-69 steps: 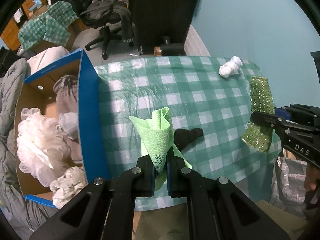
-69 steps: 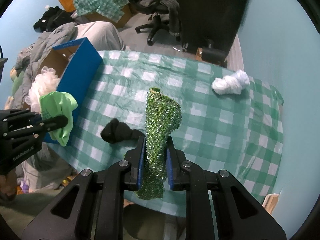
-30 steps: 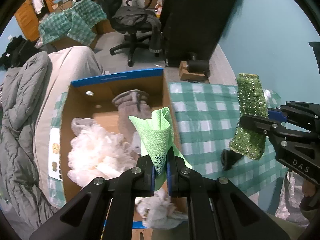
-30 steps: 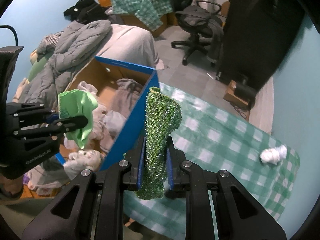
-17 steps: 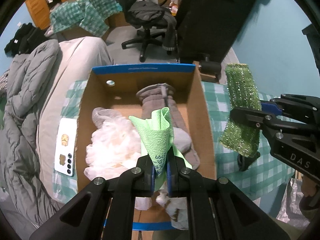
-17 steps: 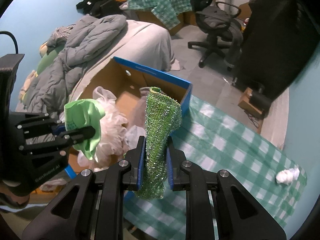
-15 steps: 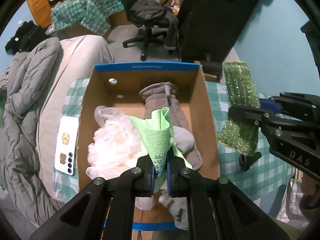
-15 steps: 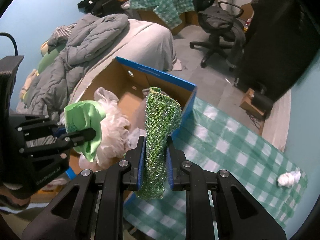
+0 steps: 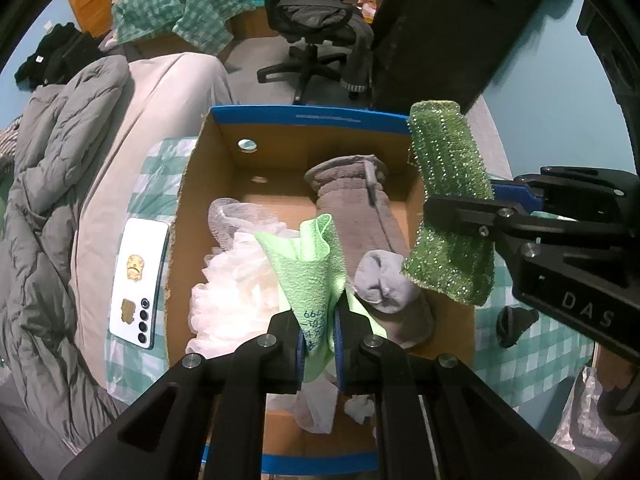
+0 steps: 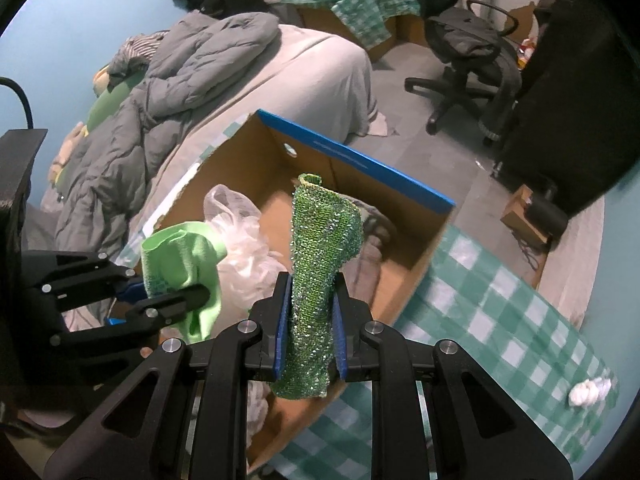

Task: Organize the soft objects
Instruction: 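Carry the lime-green cloth and green scrubber toward the cardboard box, then lower the cloth and scrubber into the box and open both tools, then move both tools back over the table toward the black sock and white bundle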

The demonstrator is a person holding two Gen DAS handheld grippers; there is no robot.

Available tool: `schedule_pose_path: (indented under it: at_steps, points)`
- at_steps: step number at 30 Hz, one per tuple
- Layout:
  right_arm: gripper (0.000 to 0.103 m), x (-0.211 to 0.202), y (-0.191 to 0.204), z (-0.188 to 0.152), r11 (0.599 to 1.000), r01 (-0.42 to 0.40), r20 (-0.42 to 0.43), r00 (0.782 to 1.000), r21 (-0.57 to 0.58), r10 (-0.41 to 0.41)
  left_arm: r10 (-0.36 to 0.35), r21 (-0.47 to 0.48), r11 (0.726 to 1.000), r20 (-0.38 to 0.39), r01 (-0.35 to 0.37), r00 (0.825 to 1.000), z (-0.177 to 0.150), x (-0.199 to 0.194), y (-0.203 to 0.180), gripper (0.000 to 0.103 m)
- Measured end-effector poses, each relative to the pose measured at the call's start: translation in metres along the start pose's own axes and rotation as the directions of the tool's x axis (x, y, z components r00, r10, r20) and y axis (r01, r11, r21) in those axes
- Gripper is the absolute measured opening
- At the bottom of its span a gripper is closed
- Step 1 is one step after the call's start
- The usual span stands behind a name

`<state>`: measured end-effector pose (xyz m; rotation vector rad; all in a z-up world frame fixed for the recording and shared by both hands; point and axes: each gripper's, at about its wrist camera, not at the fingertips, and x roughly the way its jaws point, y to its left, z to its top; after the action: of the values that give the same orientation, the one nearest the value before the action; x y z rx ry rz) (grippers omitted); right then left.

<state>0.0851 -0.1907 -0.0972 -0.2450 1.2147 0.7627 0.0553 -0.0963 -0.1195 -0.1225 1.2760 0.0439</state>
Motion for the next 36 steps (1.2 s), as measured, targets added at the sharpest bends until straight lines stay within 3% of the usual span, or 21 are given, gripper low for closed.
schedule_pose_path:
  at_steps: [2, 4, 6, 11, 13, 17, 22, 36]
  points:
    - [0.02, 0.005, 0.002, 0.003, 1.0, -0.002, -0.012, 1.0, -0.009, 0.002, 0.0, -0.018, 1.0, -0.007, 0.0, 1.0, 0.0, 0.002, 0.004, 0.027]
    - [0.024, 0.006, 0.003, 0.005, 1.0, 0.01, -0.009, 1.0, -0.014, -0.01, -0.004, -0.036, 0.999, 0.001, 0.004, 1.0, 0.0, 0.001, 0.008, 0.032]
    - [0.039, 0.007, 0.004, 0.006, 1.0, 0.023, -0.007, 1.0, -0.021, -0.023, -0.008, -0.043, 0.999, 0.007, 0.008, 1.0, 0.001, 0.0, 0.011, 0.037]
    - [0.055, 0.001, 0.001, 0.007, 0.999, 0.048, 0.013, 0.999, -0.007, -0.048, 0.002, -0.049, 0.999, 0.018, -0.001, 1.0, 0.001, -0.003, 0.013, 0.044]
    - [0.056, -0.003, -0.002, 0.006, 0.998, 0.059, 0.019, 0.998, 0.001, -0.059, 0.007, -0.054, 0.999, 0.023, -0.006, 1.0, 0.001, -0.005, 0.013, 0.054]
    - [0.058, -0.008, -0.009, 0.004, 0.998, 0.062, 0.022, 0.998, 0.023, -0.062, 0.003, -0.058, 0.998, 0.046, -0.001, 0.999, 0.001, -0.013, 0.011, 0.055]
    - [0.062, -0.017, -0.017, -0.002, 0.997, 0.067, 0.023, 0.997, 0.037, -0.068, 0.007, -0.064, 0.998, 0.064, -0.003, 0.998, -0.001, -0.02, 0.006, 0.066]
    - [0.066, -0.044, -0.049, -0.03, 0.99, 0.106, 0.021, 0.994, 0.098, -0.108, -0.001, -0.031, 1.0, 0.056, 0.003, 0.998, -0.007, -0.024, -0.032, 0.067]
